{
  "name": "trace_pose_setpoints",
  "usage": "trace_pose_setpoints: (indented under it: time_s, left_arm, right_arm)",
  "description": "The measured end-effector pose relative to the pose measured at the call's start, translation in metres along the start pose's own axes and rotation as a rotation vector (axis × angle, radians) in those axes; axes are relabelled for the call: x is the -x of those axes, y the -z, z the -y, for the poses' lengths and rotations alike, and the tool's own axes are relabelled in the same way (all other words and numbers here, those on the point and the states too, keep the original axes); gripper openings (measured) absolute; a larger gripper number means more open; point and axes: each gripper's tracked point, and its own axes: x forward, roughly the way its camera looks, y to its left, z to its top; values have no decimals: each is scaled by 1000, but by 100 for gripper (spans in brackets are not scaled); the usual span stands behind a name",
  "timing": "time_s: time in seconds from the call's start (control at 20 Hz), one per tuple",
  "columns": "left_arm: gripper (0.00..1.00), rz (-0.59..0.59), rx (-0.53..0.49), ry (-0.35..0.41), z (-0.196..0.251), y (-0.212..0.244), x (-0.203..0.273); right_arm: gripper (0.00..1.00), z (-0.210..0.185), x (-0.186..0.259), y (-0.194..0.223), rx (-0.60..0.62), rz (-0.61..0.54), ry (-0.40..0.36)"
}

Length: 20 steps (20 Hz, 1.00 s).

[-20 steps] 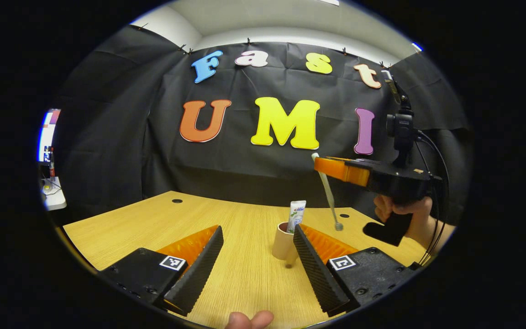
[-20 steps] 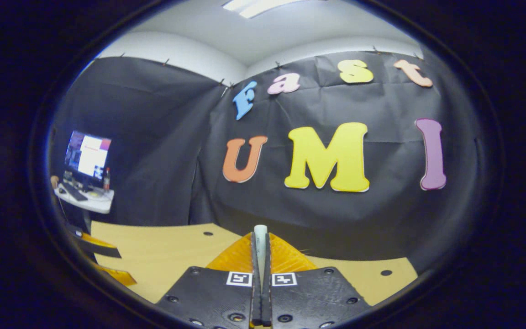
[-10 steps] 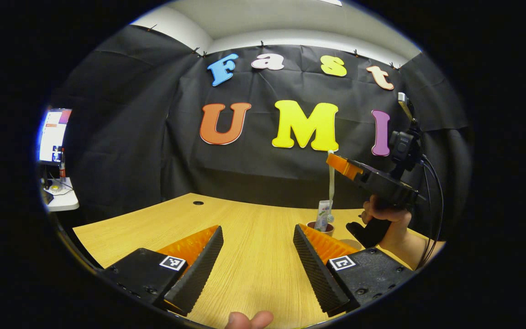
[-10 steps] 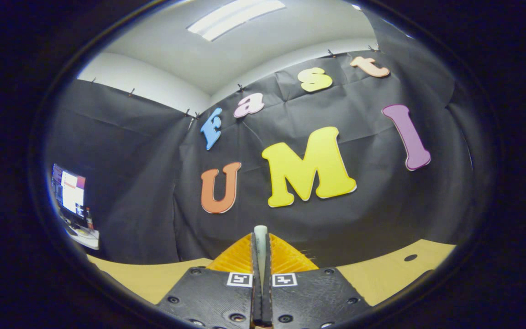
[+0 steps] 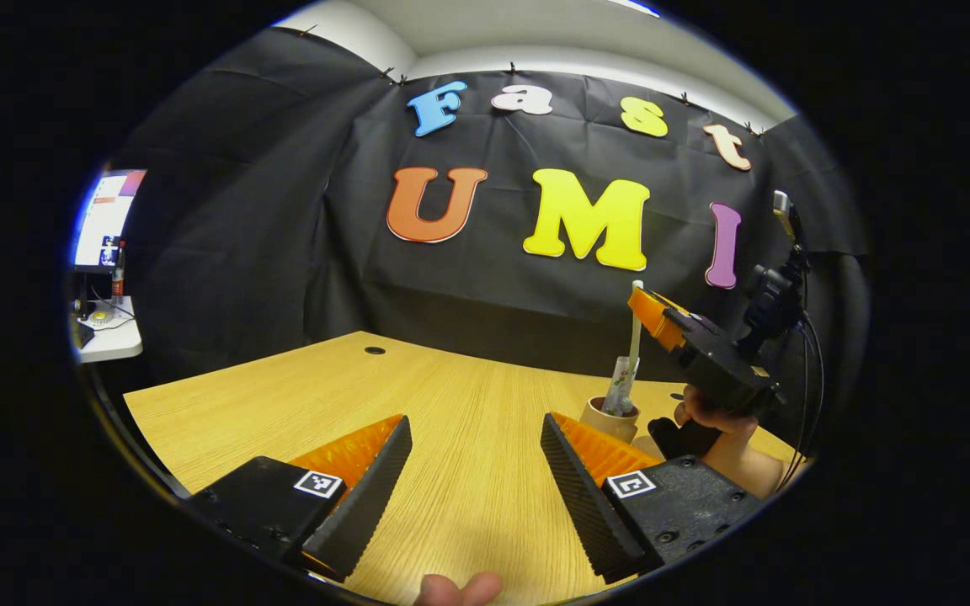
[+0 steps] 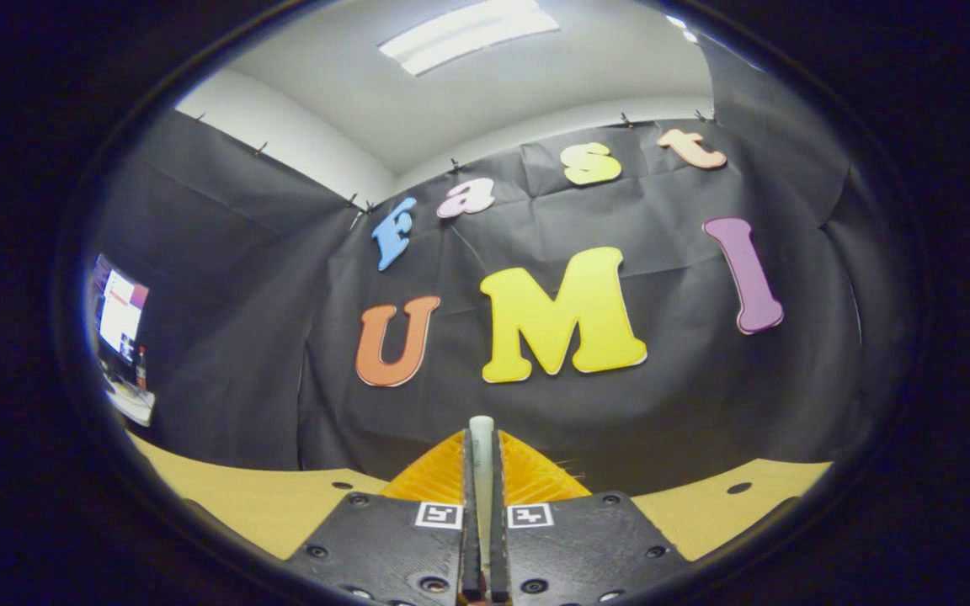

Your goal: Put the toothbrush and toothpaste on the desktop into the cup, then pick up the cup and place it on the coaster on the desktop.

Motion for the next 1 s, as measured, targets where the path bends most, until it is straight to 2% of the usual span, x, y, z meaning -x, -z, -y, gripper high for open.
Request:
trace_pose_setpoints:
  time_s: [0.05,0.15,0.2,0.3,0.35,0.4,0.45,0.5,0.6,0.7,0.75,0.85,0.9,1.0]
  left_arm:
    - [98,-7,-2,4,1,2,0]
    - [98,-15,-8,7,2,4,0]
    - [98,-14,-10,6,2,4,1]
    - [98,-12,-7,4,3,2,1]
    - [98,-12,-5,3,2,2,2]
    - [98,-11,-2,0,3,1,3]
    - [98,-8,1,-2,3,-1,3]
    - [98,-4,3,-1,4,-3,3]
    - [98,8,4,4,7,-8,6]
    - [100,24,-7,2,10,-14,7]
    - [98,29,-14,2,12,-17,8]
    - [98,33,-18,8,17,-22,9]
    - [98,35,-16,14,21,-24,10]
    - [98,39,-17,30,31,-29,9]
  right_arm:
    - [5,-5,4,5,27,-11,-12]
    - [13,-13,11,9,47,-20,-41]
    - [41,-9,14,6,44,-10,-40]
    - [62,-3,19,-3,30,19,-21]
    - [59,0,21,-8,28,33,-14]
    - [63,0,23,-12,27,42,-13]
    - [60,3,24,-17,29,51,-7]
    - [66,6,26,-22,29,60,-6]
    - [72,13,29,-32,32,71,4]
    - [75,21,34,-40,40,74,17]
    - [75,24,38,-44,37,72,20]
    - [82,35,44,-48,39,50,38]
    - [92,42,47,-48,40,30,52]
    - [96,62,56,-53,42,-10,105]
